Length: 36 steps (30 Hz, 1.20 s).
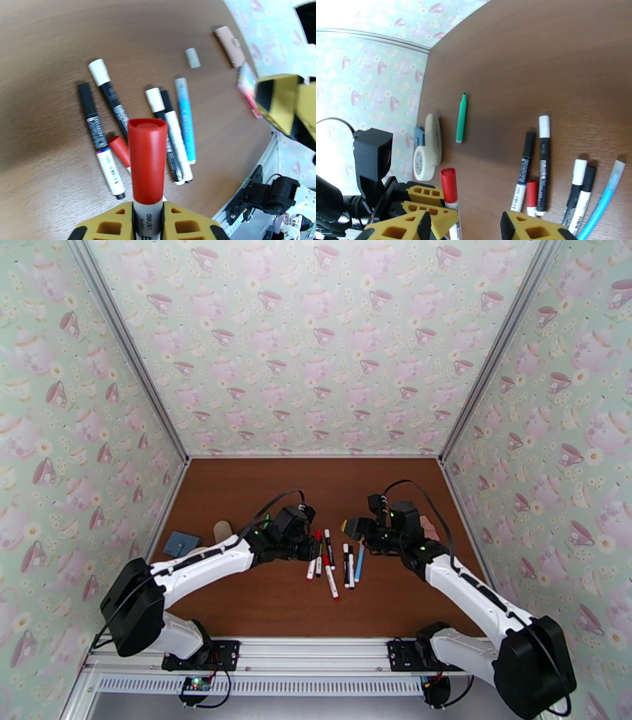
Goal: Open the pen caps
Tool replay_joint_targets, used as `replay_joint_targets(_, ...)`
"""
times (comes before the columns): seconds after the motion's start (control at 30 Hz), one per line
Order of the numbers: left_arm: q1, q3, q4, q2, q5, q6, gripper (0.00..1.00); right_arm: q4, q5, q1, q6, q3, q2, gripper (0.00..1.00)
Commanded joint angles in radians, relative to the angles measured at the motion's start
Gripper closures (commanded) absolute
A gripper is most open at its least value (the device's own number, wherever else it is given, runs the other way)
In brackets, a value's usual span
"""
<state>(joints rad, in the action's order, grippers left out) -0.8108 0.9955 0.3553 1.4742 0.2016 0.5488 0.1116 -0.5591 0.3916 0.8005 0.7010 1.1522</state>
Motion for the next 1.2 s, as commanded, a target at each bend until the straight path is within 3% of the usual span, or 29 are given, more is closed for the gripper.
replay_joint_targets(0.0,0.014,-0.040,-0.065,-0.032,0.089,-0.041,0.81,-0.034,-0.022,0.016,0.031,0.043,0.021,0.48)
replay_joint_targets(0.33,0.038,-0.048,-0.111,-0.041,0.227,-0.126,0.80,-0.066,-0.071,0.060,0.023,0.088,0.102,0.48)
replay_joint_targets(0.87,0.040,-0.033,-0.165,-0.019,0.295,-0.144,0.80,-0.077,-0.062,0.132,0.028,0.126,0.186,0.47)
replay_joint_targets(1.17,0.036,-0.024,-0.170,-0.011,0.287,-0.141,0.80,-0.079,-0.077,0.136,0.033,0.131,0.190,0.63)
